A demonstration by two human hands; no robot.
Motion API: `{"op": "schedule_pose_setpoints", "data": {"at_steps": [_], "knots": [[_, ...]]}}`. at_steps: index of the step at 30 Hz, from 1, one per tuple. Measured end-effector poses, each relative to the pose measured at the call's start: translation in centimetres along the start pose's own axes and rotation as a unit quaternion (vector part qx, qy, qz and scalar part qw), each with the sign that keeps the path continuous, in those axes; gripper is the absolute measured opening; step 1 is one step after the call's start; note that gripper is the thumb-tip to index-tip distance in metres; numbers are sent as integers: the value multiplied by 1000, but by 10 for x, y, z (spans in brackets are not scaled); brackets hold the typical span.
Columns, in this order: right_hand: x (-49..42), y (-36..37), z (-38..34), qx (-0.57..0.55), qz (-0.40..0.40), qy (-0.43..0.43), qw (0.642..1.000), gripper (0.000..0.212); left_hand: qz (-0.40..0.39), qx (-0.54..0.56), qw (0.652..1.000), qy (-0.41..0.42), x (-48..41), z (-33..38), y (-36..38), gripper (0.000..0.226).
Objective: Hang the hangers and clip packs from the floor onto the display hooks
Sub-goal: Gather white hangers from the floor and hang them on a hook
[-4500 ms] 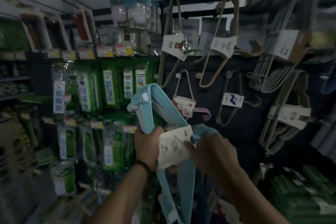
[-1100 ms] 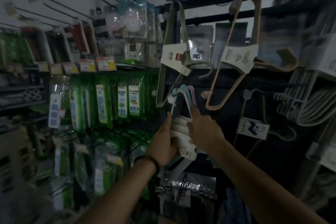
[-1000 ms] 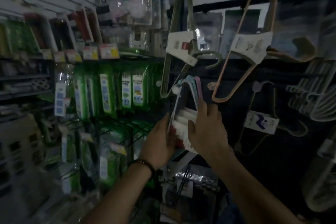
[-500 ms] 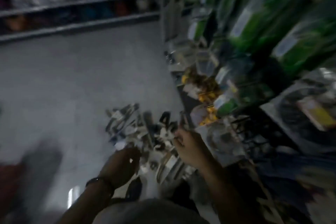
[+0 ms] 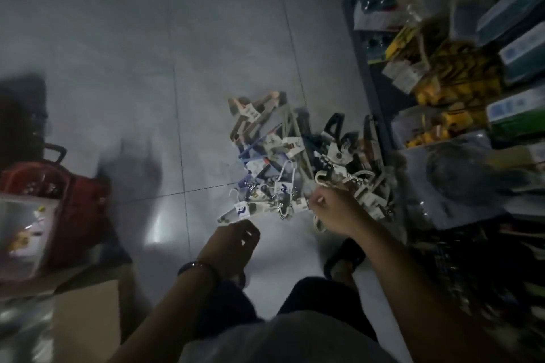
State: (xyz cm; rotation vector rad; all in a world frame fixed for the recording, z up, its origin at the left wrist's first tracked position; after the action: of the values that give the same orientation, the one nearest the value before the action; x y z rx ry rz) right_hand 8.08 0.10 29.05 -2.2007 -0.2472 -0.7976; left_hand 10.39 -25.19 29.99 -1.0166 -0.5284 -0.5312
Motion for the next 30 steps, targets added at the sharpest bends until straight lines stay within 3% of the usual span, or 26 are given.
{"op": "schedule_pose_setpoints", "data": {"at_steps": [5,9,11,17,20,24,27,30], "knots": [[-93,110,2,-39,5,66,997,26,-108,-33,993,20,-91,-122,26,20],[-180,202,57,-43,-15,123,991,18,-120,-71,990,-2,-186,-200,80,20],[-227,246,96,0,-24,137,990,18,-116,-60,991,-24,-237,-224,120,22],[-355,366,211,146,-73,117,980,43,-104,-21,994,-18,-378,-257,258,29],[-402,397,253,209,-17,66,976,53,-61,0,998,-2,-438,-259,309,42],[-418,439,309,340,6,37,939,63,50,38,998,4,-502,-261,343,51],[-405,454,328,350,56,0,935,45,47,33,998,-35,-529,-266,367,48],[-382,439,340,252,148,-46,955,25,49,6,998,-47,-544,-267,369,43]]}}
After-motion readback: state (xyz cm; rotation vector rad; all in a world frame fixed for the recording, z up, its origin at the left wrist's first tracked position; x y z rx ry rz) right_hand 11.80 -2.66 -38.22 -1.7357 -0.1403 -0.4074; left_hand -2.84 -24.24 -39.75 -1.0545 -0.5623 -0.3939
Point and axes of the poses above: each hand's wrist, its own x-axis away from the middle knuckle, its own y-axis out of the palm, z = x × y, the point moved 5 cm from there along -x, towards the middle knuckle, and after that the axes turned 8 degrees about z, right-handed, at the moved point
